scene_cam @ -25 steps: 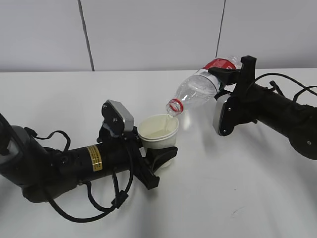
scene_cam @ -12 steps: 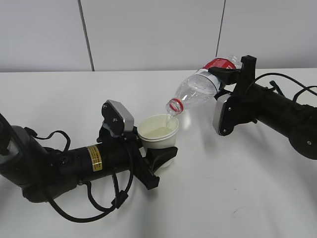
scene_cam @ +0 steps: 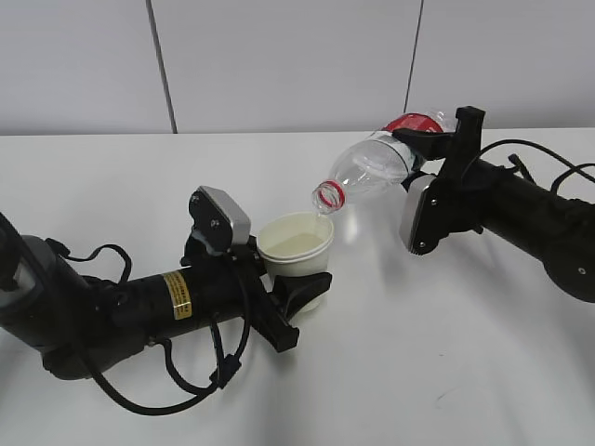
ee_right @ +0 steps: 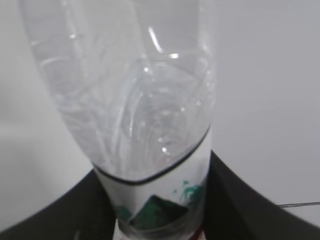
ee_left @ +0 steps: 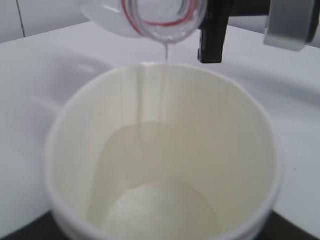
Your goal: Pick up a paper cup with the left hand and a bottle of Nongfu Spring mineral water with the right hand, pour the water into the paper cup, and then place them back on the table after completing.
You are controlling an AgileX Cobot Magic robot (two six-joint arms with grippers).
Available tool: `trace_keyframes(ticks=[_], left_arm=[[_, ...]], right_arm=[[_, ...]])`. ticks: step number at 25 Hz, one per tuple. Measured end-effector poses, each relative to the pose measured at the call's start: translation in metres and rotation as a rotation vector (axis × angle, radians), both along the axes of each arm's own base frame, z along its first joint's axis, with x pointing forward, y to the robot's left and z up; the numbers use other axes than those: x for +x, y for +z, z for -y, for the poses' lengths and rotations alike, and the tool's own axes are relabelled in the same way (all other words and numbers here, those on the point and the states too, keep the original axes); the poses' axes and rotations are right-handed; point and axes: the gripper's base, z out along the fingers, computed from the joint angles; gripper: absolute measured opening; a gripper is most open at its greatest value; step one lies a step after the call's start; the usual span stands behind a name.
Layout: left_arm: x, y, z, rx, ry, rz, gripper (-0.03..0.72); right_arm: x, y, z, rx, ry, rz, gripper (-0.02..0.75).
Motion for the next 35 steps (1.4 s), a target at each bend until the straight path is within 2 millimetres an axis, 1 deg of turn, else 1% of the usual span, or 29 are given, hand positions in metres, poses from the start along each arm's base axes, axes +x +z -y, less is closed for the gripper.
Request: trace_keyframes(ticks=[6,11,16,21,24,32,35], left_arm=[[0.0,0.0,0.0,0.0,0.002,0.0,0.377],[0.001,0.0,0.0,-0.002,0.007,-0.001,0.377],[0.003,0.0,-0.001,-0.008,0.035,-0.005,0.377],[0.004,0.001,-0.002,-0.012,0.052,-0.007,0.377],[0.005,0.001,-0.003,-0.017,0.071,-0.01,0.377],[0.007,0.001,-0.004,-0.022,0.101,-0.015,0.377],[0.009,0.0,-0.006,-0.013,0.129,-0.027,0.377]], right_arm=[[-0.002,-0.002,0.001,0.073,-0.01,-0.046,0.336],[0.0,-0.001,0.004,0.19,-0.052,-0.096,0.336],[0.002,0.0,0.008,0.429,-0.115,-0.192,0.336],[0.003,0.0,0.012,0.75,-0.17,-0.313,0.336],[0.005,-0.001,0.015,0.898,-0.22,-0.371,0.336],[0.005,-0.007,0.017,1.192,-0.288,-0.54,0.336],[0.004,-0.011,0.018,1.271,-0.327,-0.606,0.336]])
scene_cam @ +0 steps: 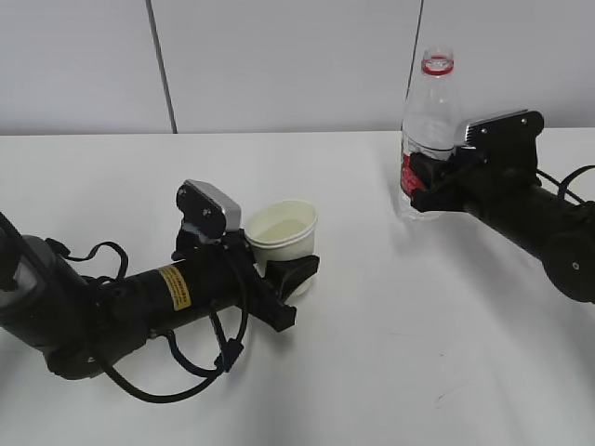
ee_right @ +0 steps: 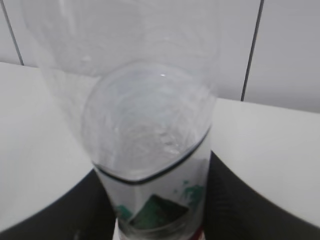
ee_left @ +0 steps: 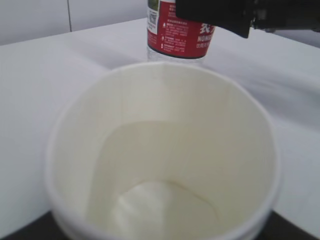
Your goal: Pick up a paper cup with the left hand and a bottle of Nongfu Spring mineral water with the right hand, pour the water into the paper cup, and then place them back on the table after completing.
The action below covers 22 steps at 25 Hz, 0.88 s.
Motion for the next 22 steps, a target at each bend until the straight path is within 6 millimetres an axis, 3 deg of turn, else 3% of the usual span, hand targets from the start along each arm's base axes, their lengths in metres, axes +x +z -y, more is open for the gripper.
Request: trace_keyframes(ticks=[10,22], left_arm=[[0.01,-0.002,-0.012,0.025,0.095,-0.024,0.377],[0.035,-0.003,-0.057,0.04,0.249,-0.01,0.377]], right_arm=[[-0.001,-0.007,0.001,0.087,-0.034,-0.114,0.335],[-0.002,-0.007,0.0,0.153,-0.036,-0.134,0.335]])
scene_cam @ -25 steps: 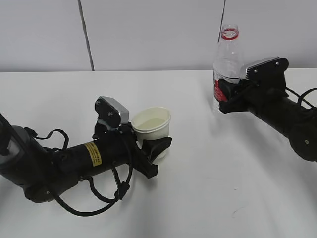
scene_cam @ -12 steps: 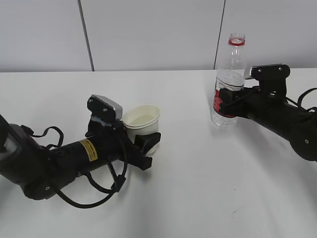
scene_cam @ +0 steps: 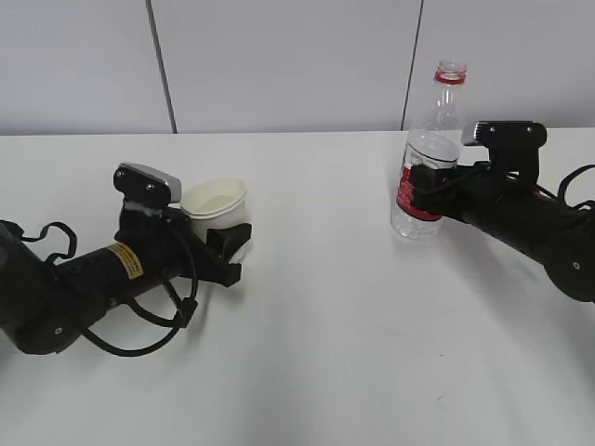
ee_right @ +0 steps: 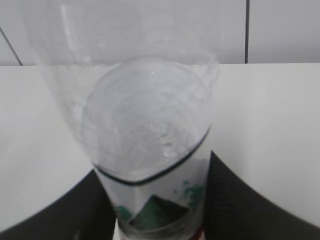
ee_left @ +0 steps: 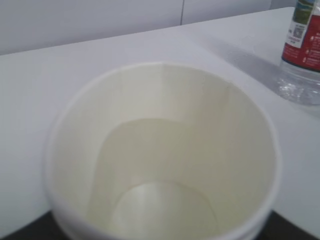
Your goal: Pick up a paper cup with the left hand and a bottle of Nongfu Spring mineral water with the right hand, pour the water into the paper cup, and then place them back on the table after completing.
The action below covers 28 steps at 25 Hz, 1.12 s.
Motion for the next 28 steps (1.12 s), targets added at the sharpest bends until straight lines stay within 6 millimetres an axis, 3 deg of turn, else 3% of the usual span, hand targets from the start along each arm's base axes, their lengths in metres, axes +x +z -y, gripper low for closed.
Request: trace_keyframes(ticks=[15,28], left_arm=[[0.017,-0.004,-0.039,0.05,0.188,0.033,0.377],[0.018,-0.016,-0.043,0.034,0.232,0.036,0.385]], right_arm=[[-0.001,0.001,-0.002,-0.013,0.032,0.003,0.335],[-0.001,0.001,-0.003,-0.011,0.035,0.002,0.335]])
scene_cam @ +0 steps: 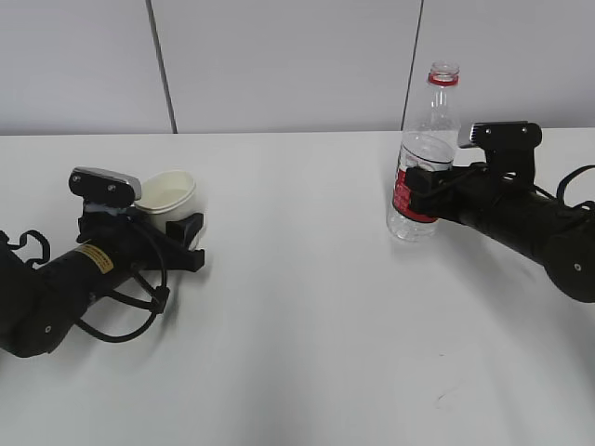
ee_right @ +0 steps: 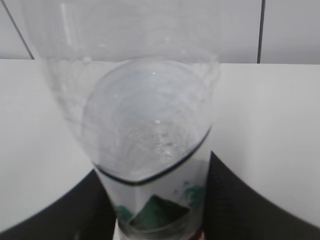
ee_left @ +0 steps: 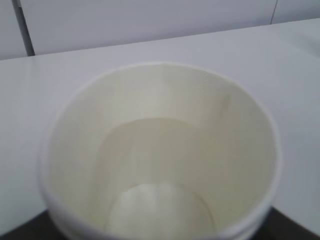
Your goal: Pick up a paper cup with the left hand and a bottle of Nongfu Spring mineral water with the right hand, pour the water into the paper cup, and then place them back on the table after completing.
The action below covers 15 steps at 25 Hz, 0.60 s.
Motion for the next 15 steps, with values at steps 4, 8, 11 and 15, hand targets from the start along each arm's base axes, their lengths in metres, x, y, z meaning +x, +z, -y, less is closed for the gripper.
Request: trace_keyframes(ticks=[4,8,11,15], left_arm=[[0.0,0.0,0.0,-0.005,0.004,0.007,0.465],[0.001,0.001,-0.001,-0.009,0.013,0.011,0.533],[0.0,0.0,-0.002,-0.009,0.018,0.008,0.546],[-0.013,-0.002,-0.006,-0.001,0.036,-0.03,0.547]], right_arm=[[0.0,0.0,0.0,0.0,0.0,0.0,0.335],[0.0,0.0,0.0,0.0,0.0,0.0,0.335],[0.0,0.0,0.0,0.0,0.0,0.0,0.335],[0.0,0.0,0.0,0.0,0.0,0.0,0.335]])
